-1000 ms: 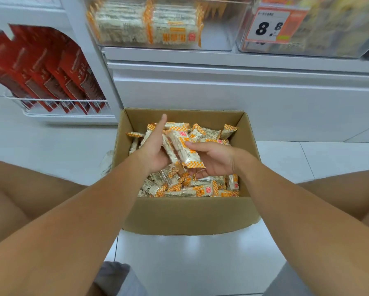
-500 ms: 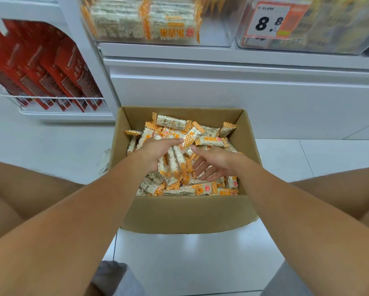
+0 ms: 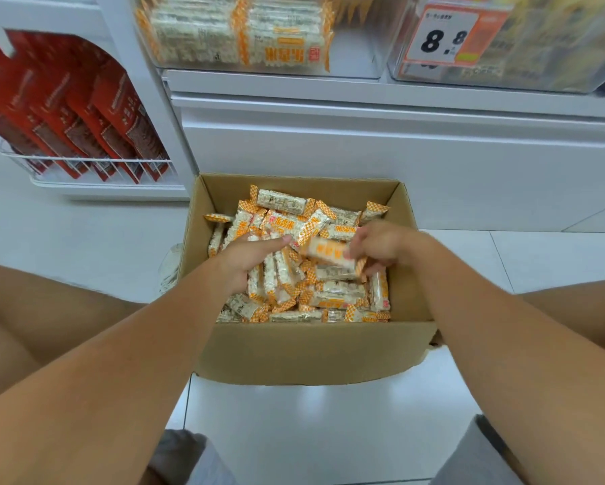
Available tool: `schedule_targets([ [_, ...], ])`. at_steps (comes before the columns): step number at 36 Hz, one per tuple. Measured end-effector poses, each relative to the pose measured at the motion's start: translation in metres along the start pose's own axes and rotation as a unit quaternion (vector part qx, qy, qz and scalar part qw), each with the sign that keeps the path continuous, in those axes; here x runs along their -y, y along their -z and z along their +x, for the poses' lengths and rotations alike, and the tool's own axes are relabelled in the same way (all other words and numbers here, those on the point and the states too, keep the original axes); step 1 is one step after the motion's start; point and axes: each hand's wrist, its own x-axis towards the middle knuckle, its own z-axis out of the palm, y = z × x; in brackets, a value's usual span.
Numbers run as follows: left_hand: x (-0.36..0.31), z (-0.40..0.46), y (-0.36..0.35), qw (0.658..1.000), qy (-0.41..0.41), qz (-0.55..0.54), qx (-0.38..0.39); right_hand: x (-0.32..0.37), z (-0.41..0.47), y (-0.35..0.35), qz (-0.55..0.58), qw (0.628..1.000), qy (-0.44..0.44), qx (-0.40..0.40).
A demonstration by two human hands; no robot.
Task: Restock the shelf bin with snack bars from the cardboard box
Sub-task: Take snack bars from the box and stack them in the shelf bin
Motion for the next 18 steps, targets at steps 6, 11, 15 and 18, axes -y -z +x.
schedule_targets([
  [6,-0.011,0.001,0.002,0.996,0.017,-0.091,0.012,0.031,-0.017,0.022,0.246,0.968,0.028,0.046],
  [11,0.001,0.043,0.006,0.987,0.031,-0.138,0.076,0.027,-0.018,-0.014,0.293,0.941,0.024,0.170],
  [15,0.009,0.061,0.006,0.986,0.029,-0.149,0.068,0.018,-0.016,-0.026,0.271,0.938,0.017,0.215],
  [18,-0.011,0.010,-0.008,0.989,0.004,-0.136,0.061,0.019,-0.017,-0.025,0.224,0.945,0.029,0.238],
])
